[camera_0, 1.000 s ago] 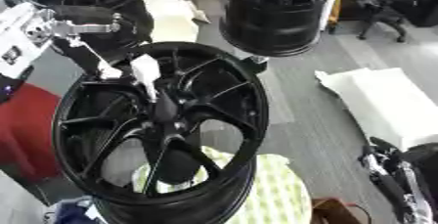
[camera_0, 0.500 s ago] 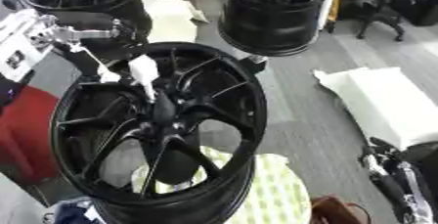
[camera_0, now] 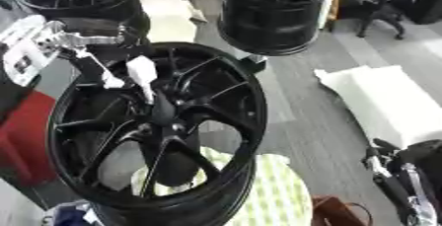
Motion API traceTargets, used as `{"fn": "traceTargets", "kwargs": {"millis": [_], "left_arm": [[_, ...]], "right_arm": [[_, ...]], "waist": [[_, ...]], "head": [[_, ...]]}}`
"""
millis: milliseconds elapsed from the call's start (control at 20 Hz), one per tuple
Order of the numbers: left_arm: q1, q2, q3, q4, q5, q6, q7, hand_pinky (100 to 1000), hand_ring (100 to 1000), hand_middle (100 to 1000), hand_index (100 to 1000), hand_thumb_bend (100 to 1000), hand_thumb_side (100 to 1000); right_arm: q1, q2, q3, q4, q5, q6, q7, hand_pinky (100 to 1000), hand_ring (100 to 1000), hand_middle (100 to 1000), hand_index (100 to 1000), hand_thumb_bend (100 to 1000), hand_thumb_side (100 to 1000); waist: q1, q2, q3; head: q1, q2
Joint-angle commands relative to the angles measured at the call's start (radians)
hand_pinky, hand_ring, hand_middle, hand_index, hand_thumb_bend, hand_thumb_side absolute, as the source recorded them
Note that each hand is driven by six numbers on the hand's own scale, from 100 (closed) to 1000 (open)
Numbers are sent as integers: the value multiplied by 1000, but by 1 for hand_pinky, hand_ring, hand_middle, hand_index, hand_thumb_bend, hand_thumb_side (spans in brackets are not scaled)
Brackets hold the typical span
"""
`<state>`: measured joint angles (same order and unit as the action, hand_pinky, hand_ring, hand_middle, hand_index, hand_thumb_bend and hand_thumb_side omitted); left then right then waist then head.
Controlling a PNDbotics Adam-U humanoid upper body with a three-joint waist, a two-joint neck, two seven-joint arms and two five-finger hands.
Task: Pull the pin out of the wheel hub.
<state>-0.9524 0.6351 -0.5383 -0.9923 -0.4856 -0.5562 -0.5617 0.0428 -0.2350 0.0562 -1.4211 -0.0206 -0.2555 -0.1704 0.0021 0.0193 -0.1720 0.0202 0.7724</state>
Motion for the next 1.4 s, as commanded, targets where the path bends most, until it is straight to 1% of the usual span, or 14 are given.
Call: {"fn": "traceTargets", "kwargs": {"millis": [50,200,400,500,550,650,800,950,1000,1050,1100,1200,1250,1400], "left_arm": [[-28,10,-2,1,-9,-351,-345,845,821,834,900,284,250],[-30,7,-5,7,-17,-351,-345,833,794,795,885,256,241],[-33,5,0,15,-25,-351,-345,820,767,765,871,216,232],[-35,2,4,20,-28,-351,-345,818,763,761,868,185,223],[-37,0,5,23,-30,-351,-345,816,758,754,863,141,209],[-39,-3,7,28,-32,-351,-345,810,747,740,855,100,200],[-42,-7,13,36,-30,-351,-345,798,717,696,829,100,195],[-44,-11,19,46,-19,-351,-345,775,641,579,749,100,197],[-46,-12,21,49,-15,-351,-345,773,635,570,742,100,198],[-47,-13,24,52,-9,-351,-345,756,599,507,692,100,200],[-49,-15,29,53,2,-348,-345,743,574,471,661,100,200],[-53,-16,40,55,30,-333,-345,724,545,436,630,100,202],[-56,-17,46,53,45,-323,-345,707,512,396,593,100,205],[-64,-16,61,36,98,-283,-345,691,491,369,570,100,210]], "right_arm": [[-12,-18,1,-12,-7,-2,2,679,629,659,822,157,453],[-13,-18,1,-12,-7,-2,2,679,629,659,822,156,454],[-12,-18,0,-12,-8,-1,2,679,629,659,821,158,453],[-12,-17,0,-11,-7,-2,2,679,629,659,821,158,454],[-12,-18,-1,-11,-7,-2,1,679,629,658,821,158,454],[-12,-18,-1,-11,-7,-1,1,679,629,658,821,157,454],[-12,-17,-1,-11,-8,-1,1,679,629,658,820,157,454],[-11,-17,-1,-10,-8,-1,1,679,628,658,820,157,454],[-11,-17,-1,-10,-8,-1,0,679,628,657,820,157,454],[-11,-17,-2,-10,-8,-1,0,679,628,657,820,157,454],[-11,-17,-2,-10,-8,-1,0,679,628,657,820,157,455],[-10,-17,-2,-10,-8,-1,0,679,628,657,820,155,456],[-10,-16,-2,-10,-8,-1,0,679,628,657,820,156,456],[-9,-17,-2,-9,-9,0,-1,679,628,657,819,156,456]], "waist": [[-2,-5,-3],[-2,-5,-5],[-2,-5,-5],[-3,-5,-4],[-3,-5,-4],[-3,-6,-4],[-4,-7,-3],[-4,-7,-3],[-4,-7,-3],[-4,-8,-2],[-4,-8,-2],[-5,-8,-1],[-5,-8,-1],[-6,-8,0]], "head": [[4,-2],[4,-2],[4,-2],[4,-2],[4,-2],[4,-2],[5,-2],[5,-2],[5,-2],[5,-2],[5,-2],[3,-2],[2,-2],[0,-2]]}}
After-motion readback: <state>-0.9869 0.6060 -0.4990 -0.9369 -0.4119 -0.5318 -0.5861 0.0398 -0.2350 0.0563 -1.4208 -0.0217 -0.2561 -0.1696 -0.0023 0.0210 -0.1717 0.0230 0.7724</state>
